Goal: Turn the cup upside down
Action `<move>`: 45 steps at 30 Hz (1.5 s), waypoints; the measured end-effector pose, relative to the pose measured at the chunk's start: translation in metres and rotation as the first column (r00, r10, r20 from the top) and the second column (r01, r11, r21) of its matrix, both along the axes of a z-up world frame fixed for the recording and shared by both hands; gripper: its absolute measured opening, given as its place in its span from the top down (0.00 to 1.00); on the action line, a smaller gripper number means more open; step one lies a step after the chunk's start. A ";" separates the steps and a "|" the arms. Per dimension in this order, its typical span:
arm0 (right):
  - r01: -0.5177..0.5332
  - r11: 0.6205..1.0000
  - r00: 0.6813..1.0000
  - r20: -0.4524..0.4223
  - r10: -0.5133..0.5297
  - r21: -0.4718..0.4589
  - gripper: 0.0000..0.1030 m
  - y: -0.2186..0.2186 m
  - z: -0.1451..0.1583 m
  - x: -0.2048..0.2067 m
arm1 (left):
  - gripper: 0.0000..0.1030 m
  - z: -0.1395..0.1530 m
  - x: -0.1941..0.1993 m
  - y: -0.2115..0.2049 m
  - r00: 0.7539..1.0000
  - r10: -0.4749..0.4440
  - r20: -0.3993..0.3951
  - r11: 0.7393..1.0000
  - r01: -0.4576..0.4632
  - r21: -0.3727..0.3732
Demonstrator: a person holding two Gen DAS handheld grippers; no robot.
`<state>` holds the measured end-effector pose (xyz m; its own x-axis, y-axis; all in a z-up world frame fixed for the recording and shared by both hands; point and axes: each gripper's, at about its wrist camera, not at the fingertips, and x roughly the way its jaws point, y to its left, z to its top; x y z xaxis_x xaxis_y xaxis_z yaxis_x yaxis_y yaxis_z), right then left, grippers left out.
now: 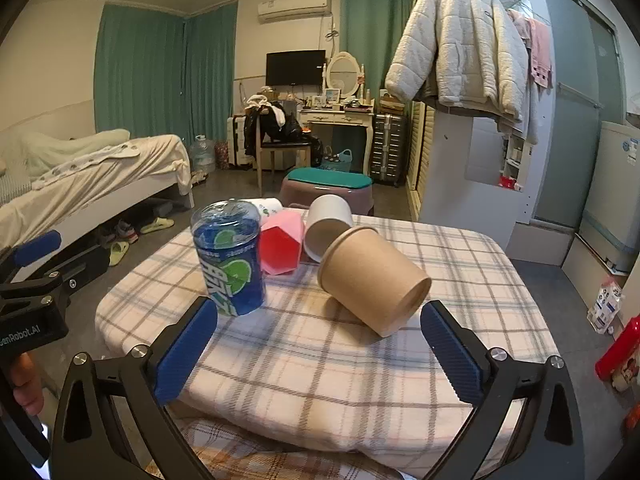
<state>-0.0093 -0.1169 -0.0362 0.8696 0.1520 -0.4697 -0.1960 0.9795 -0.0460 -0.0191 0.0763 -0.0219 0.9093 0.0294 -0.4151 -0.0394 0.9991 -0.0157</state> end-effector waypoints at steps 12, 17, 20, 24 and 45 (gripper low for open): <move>-0.002 1.000 1.000 0.001 0.002 0.002 0.00 0.002 0.000 0.000 | 0.00 -0.007 -0.001 -0.001 1.000 0.016 -0.011 1.000 -0.016 0.000; 0.003 1.000 1.000 0.004 -0.003 0.005 0.00 0.000 0.001 -0.001 | 0.00 -0.007 -0.001 -0.001 1.000 0.018 -0.016 1.000 -0.018 -0.006; 0.008 1.000 1.000 0.004 -0.008 0.014 0.00 -0.003 0.002 -0.001 | 0.00 -0.006 -0.001 -0.002 1.000 0.015 -0.018 1.000 -0.015 0.000; 0.014 1.000 1.000 0.011 -0.014 0.016 0.00 -0.006 0.004 -0.001 | 0.00 -0.005 -0.001 -0.006 1.000 0.011 -0.019 1.000 -0.011 0.006; 0.017 1.000 1.000 0.006 -0.017 0.021 0.00 -0.011 0.003 0.002 | 0.00 -0.007 0.000 -0.010 1.000 0.001 -0.023 1.000 0.000 0.009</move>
